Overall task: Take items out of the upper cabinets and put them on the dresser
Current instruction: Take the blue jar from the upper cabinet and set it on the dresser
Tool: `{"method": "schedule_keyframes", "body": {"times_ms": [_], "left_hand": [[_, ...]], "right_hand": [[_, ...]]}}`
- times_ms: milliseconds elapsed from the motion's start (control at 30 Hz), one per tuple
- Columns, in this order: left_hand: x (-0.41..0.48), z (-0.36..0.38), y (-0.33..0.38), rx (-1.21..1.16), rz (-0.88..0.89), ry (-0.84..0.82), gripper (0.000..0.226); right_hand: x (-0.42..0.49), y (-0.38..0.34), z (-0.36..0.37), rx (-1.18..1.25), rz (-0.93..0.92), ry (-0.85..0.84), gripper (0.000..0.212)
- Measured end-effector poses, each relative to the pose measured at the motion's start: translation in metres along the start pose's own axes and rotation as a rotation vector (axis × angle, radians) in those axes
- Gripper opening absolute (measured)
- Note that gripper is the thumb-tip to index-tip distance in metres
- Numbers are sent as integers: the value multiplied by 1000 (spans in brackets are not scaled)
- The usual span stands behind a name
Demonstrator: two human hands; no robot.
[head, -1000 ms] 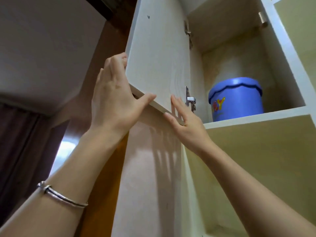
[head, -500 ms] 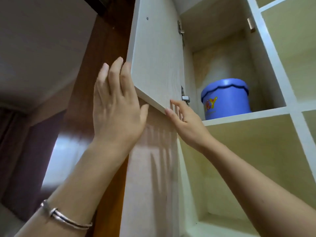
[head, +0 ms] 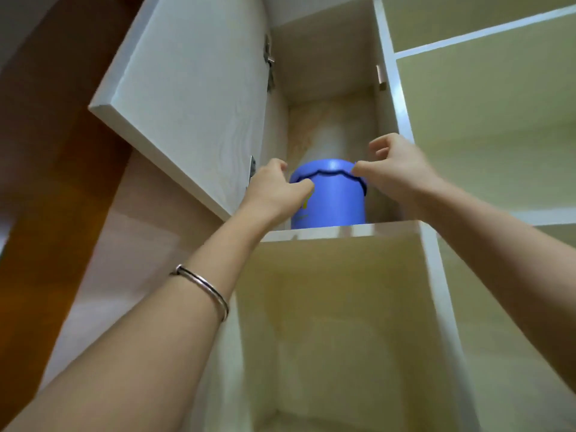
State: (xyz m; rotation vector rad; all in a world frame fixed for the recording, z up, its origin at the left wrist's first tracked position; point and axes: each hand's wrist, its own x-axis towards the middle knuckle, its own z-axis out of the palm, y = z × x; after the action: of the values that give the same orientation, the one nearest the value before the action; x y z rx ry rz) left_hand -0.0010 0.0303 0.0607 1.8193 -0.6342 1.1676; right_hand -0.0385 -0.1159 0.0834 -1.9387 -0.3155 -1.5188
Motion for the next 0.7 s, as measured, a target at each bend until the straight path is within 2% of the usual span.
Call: {"method": "schedule_keyframes", "body": {"times_ms": [100,200,333,367,433,500,533,567,600,700], "left_hand": [[15,2,-5,70,-153,-135,56],[16,4,-4,185,-215,-261,26],[19,13,-9,188,-284,-402,32],[24,16,-14,175,-278,-419,45],[25,18,-21,183,-226,-419,71],[29,18,-27,137,-208,-389,75],[31,19,-29,104,-243,-381,87],[31,17,-28,47,-238,-367,51],[31,16,-29,-24,-221,-321,61],[29,11,-23,-144,-174,-233,58]], "right_hand": [[16,-6,4,-51,99,-155,65],[28,-9,20,-95,248,-291,72],[37,5,38,-36,468,-456,90],[38,10,42,-41,498,-481,96],[40,18,46,-44,514,-493,107],[40,21,47,-4,523,-472,114],[39,19,45,22,523,-447,115],[38,16,42,42,522,-428,114],[36,12,38,67,521,-417,113],[32,-2,24,147,491,-389,102]]}}
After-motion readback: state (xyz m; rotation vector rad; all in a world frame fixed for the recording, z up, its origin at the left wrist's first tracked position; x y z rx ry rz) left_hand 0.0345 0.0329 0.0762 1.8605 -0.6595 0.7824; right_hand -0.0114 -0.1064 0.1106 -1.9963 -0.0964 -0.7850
